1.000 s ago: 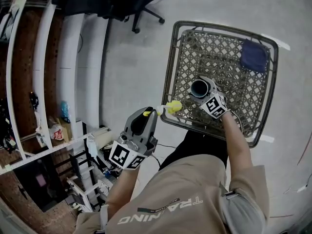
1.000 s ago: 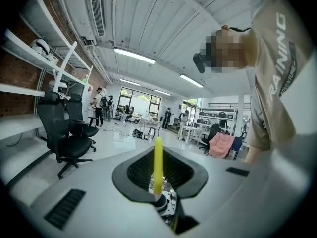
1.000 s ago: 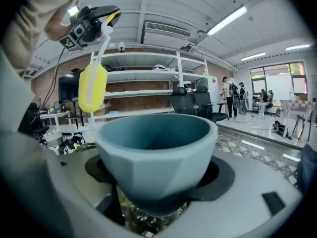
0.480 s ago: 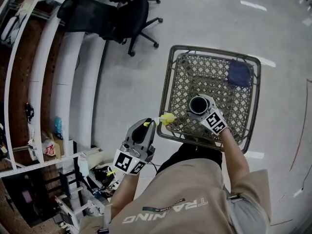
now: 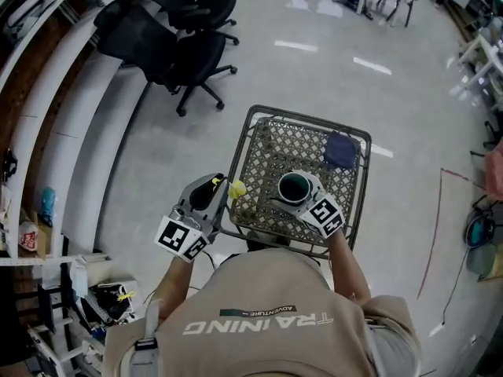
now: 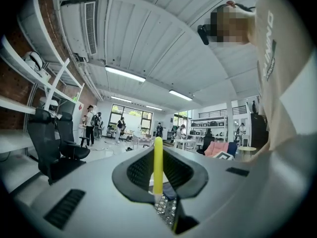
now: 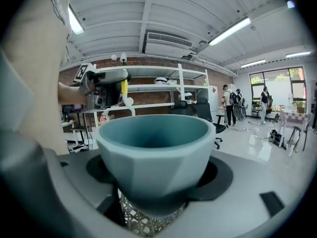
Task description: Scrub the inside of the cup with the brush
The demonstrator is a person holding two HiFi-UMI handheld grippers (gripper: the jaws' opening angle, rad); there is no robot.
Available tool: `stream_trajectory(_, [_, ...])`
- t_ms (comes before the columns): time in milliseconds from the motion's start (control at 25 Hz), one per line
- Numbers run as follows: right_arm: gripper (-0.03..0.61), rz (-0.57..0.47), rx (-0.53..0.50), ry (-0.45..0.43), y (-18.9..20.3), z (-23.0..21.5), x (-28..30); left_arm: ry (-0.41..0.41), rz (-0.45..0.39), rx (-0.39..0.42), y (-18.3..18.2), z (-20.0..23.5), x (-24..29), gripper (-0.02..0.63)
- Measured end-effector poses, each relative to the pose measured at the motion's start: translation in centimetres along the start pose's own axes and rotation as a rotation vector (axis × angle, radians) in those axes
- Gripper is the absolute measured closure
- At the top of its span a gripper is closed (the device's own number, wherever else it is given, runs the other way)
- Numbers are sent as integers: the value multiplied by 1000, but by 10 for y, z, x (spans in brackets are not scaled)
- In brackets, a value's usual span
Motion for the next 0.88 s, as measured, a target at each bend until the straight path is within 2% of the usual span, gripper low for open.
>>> stream_trajectory(120, [176,-23,0,2,-20,14,-7,31,-32,21,-18,0,2,563])
stream_trajectory(360, [175,16,-76,-22,-45,27,-11,147,-87,-28,-64,-6,18,563])
stream_trajectory(640, [175,66,-75,-55,-37,37,-9,221,-111,-38,-88,-8,29,563])
stream_trajectory(880, [176,115,-45,-101,-25,39,18,365,-174,25,-161,-27,47,563])
Point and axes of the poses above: the fingertips, and each gripper's own axes: x forward along the fingers, z to its left, y out of its underside, the point moved 4 cm from there along -x, backward along the fingers, and after that the axes turned 7 degrees about -z, right-handed, at the moved point
